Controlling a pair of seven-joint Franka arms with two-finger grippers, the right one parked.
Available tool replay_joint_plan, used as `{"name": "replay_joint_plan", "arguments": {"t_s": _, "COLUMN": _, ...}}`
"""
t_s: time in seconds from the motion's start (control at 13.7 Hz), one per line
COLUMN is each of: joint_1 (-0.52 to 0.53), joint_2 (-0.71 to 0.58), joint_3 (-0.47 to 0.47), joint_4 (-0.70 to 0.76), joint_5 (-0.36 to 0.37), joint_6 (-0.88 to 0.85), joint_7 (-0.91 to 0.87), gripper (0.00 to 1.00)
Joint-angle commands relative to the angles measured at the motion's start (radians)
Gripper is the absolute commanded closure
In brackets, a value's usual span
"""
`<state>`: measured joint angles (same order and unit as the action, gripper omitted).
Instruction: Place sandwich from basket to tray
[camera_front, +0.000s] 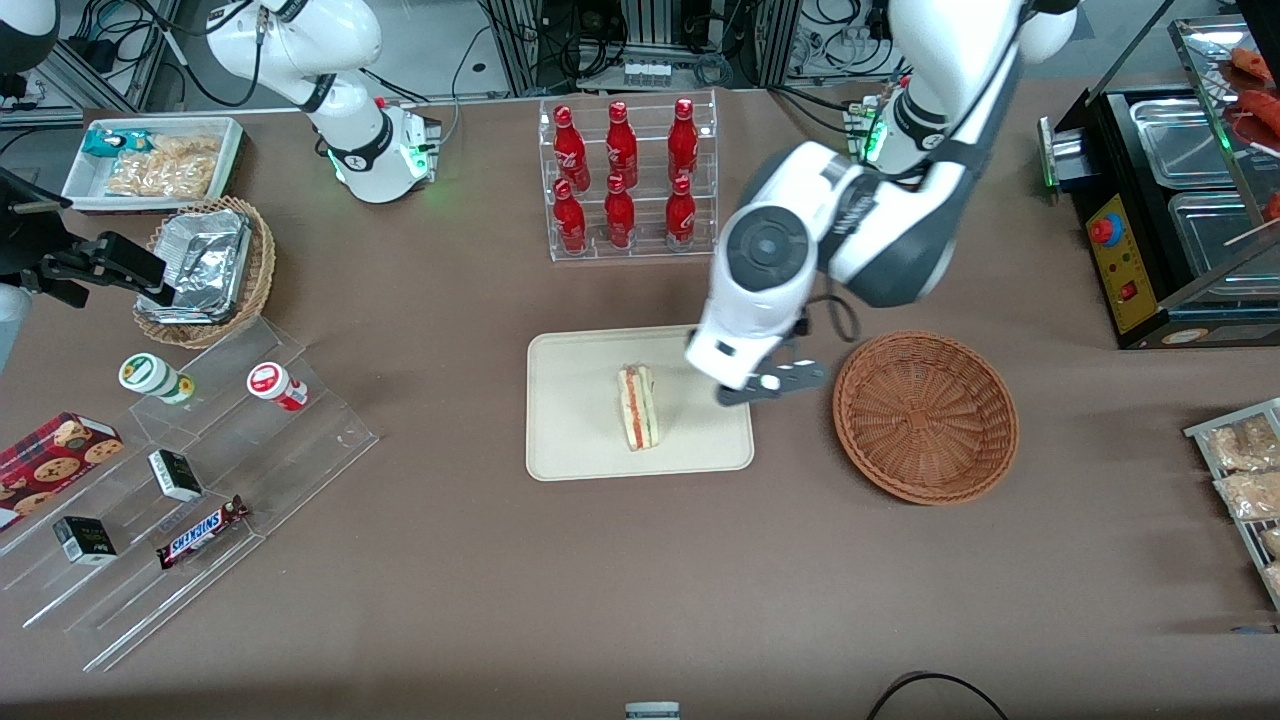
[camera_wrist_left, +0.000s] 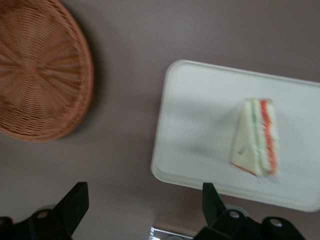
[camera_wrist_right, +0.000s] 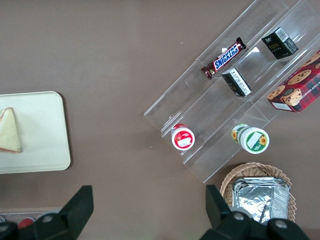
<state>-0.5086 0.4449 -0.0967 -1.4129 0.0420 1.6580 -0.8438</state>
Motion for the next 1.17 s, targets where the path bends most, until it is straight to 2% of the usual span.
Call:
{"name": "replay_joint_plan", "arguments": {"t_s": 0.0, "joint_1": 0.018, "joint_2": -0.044, "joint_3": 0.044, "joint_4": -0.057, "joint_5": 0.041, "joint_6": -0.021, "joint_7": 0.035, "gripper": 0.0}}
{"name": "replay_joint_plan", "arguments": {"t_s": 0.44, "joint_1": 0.11, "joint_2": -0.147, "joint_3": 0.064, "joint_4": -0.149, "joint_5": 0.033, "joint_6": -0.024, "joint_7": 0.193, "gripper": 0.0}}
{"name": "replay_joint_plan", "arguments": {"t_s": 0.73, "joint_1": 0.166, "joint_2": -0.222, "joint_3": 0.063, "joint_4": -0.205, "joint_5": 0.025, "joint_6": -0.023, "joint_7": 0.212, "gripper": 0.0}}
{"name": "replay_joint_plan", "arguments": {"t_s": 0.88, "joint_1": 0.243, "joint_2": -0.264, "joint_3": 0.033, "joint_4": -0.23, "joint_5": 0.012, "joint_6": -0.026, "joint_7": 0.225, "gripper": 0.0}}
{"name": "replay_joint_plan", "arguments": {"t_s": 0.95, "joint_1": 0.298, "joint_2": -0.287, "joint_3": -0.012, "joint_4": -0.253, "joint_5": 0.007, "joint_6": -0.026, "joint_7": 0.28, "gripper": 0.0}}
{"name": "replay_joint_plan", "arguments": {"t_s": 1.1, "joint_1": 0.36, "joint_2": -0.328, "joint_3": -0.037, "joint_4": -0.268, "joint_5": 0.007, "joint_6": -0.07, "joint_7": 0.411, "gripper": 0.0}}
